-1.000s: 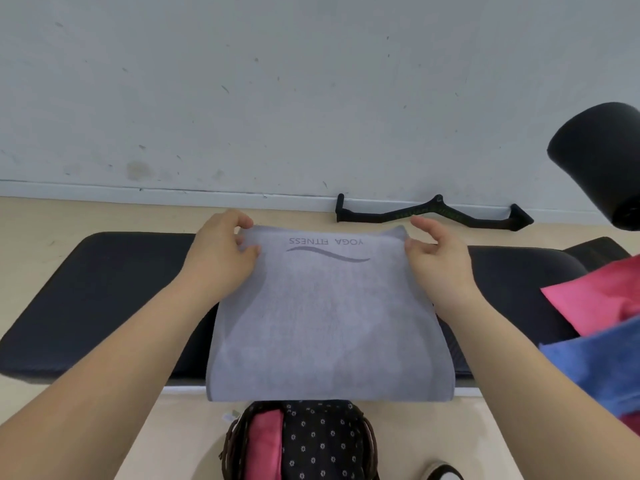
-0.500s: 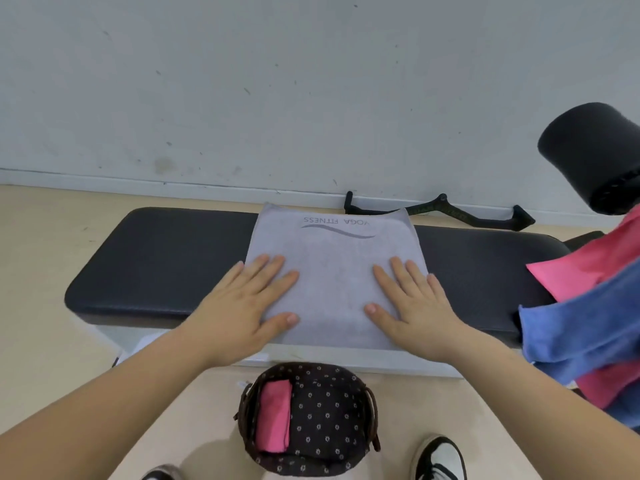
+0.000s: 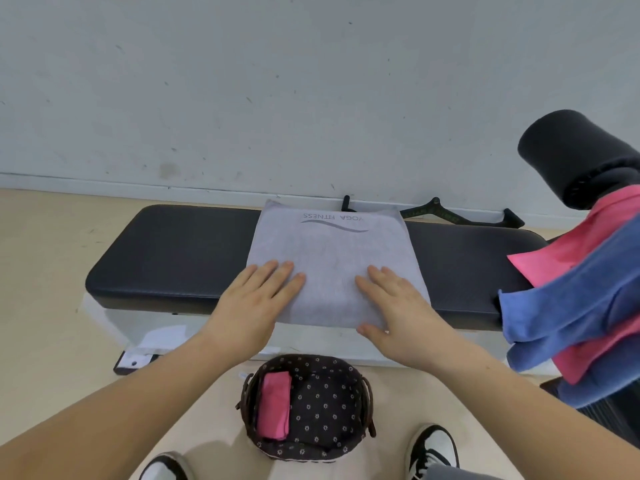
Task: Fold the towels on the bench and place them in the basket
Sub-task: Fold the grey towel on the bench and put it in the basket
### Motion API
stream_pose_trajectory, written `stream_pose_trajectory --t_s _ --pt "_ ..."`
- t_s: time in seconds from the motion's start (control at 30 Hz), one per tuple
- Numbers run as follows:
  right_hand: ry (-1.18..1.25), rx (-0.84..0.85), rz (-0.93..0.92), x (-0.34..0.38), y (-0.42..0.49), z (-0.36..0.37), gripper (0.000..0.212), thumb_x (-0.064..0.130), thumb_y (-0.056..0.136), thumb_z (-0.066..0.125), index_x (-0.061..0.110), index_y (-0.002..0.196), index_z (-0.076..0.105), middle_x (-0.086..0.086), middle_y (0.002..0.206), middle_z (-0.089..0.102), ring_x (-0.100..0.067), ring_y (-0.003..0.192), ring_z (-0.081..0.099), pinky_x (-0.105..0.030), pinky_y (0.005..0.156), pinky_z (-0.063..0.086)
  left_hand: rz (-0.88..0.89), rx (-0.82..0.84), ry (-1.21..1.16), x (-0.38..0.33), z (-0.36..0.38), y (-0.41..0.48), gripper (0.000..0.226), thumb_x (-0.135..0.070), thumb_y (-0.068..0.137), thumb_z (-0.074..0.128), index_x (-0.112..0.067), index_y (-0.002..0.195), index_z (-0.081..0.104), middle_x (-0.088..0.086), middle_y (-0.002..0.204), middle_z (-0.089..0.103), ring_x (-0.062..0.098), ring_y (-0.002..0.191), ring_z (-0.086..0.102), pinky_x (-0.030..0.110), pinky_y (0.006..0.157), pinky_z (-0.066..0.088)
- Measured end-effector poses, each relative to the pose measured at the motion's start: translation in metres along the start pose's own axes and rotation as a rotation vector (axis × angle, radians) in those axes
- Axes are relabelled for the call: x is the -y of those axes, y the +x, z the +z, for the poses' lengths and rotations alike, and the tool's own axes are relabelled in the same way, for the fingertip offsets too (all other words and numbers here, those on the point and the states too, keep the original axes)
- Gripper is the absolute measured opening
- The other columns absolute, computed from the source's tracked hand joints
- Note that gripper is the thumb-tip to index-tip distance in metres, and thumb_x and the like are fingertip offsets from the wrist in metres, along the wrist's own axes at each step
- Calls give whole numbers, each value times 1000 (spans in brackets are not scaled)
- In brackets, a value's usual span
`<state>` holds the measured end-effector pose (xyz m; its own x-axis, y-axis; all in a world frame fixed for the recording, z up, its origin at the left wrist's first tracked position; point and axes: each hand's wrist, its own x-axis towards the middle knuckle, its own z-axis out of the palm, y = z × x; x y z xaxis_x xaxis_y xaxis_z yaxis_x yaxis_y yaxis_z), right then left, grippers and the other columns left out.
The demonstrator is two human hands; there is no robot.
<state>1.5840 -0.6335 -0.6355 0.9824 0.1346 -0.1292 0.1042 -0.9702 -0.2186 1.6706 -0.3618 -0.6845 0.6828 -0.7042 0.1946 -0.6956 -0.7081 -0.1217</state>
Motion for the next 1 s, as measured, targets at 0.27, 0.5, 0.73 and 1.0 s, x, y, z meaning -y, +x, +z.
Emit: stream_pose_trajectory --t_s 0.27,0.5,0.73,1.0 --pt "-187 1 53 12 16 12 96 63 87 63 27 162 15 -6 170 11 -31 157 10 -47 127 11 -22 -148 -209 -1 -26 5 37 -24 82 42 -16 103 72 -2 106 72 25 88 70 34 68 57" --pt "-141 -128 49 15 24 12 64 33 77 64 16 138 56 -8 138 56 -35 127 54 -50 105 48 -93 -240 -160 8 -52 9 32 6 61 71 -16 84 65 -3 67 60 23 52 51 28 52 32" --pt "-191 -199 56 15 7 -7 46 10 79 60 28 121 63 10 114 66 -19 103 65 -31 78 54 -163 -86 -166 19 -64 2 27 8 65 66 -19 70 66 -5 56 53 22 47 45 20 50 13" --pt "-207 -49 271 16 -13 -48 18 11 86 51 28 79 54 5 73 51 -16 67 48 -25 51 30 -347 53 -378 25 -68 -12 24 -3 86 49 -17 76 65 4 66 56 19 63 53 34 55 46"
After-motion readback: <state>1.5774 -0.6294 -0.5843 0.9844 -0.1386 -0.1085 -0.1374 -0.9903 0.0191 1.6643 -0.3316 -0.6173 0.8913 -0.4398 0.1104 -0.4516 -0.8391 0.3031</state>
